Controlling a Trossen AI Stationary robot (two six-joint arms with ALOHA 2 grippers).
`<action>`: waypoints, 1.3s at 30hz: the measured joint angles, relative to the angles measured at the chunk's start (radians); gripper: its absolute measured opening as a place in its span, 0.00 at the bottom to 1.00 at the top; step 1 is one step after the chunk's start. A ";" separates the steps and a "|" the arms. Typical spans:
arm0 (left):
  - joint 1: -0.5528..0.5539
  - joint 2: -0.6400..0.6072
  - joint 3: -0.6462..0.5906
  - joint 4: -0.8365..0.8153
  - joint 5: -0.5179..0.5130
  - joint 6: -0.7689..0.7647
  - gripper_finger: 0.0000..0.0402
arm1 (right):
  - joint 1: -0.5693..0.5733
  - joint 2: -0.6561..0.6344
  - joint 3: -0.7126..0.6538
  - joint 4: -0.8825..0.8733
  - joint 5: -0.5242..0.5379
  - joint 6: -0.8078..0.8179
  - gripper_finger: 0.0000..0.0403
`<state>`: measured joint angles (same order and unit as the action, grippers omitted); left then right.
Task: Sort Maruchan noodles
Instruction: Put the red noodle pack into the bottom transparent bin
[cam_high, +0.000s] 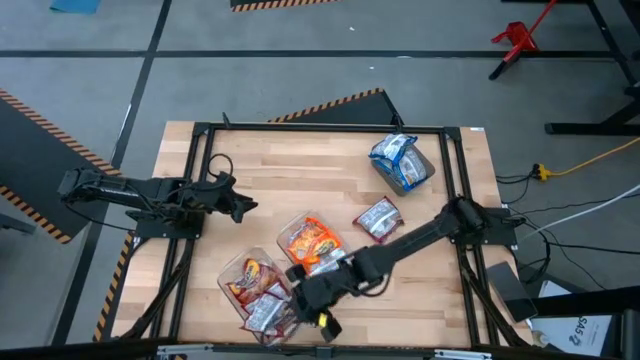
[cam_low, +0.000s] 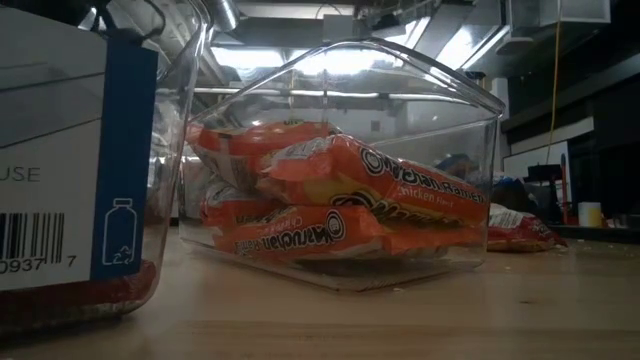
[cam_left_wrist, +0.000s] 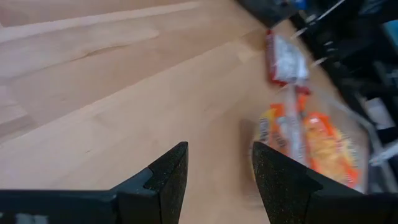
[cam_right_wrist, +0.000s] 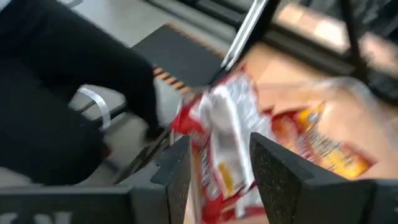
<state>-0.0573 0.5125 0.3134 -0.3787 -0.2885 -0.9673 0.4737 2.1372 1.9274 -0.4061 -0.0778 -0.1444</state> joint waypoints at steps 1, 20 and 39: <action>0.000 0.000 0.000 0.020 0.007 -0.001 0.43 | 0.014 0.000 0.009 0.011 0.040 -0.014 0.39; 0.000 0.000 0.000 0.320 0.095 -0.055 0.43 | 0.063 0.001 0.014 0.119 0.263 -0.005 0.75; 0.000 0.000 0.000 0.420 0.000 -0.096 0.43 | 0.104 0.191 0.013 0.512 0.382 -0.110 0.74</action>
<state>-0.0570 0.5123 0.3134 0.0408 -0.2887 -1.0636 0.5782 2.3281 1.9408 0.1055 0.3047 -0.2544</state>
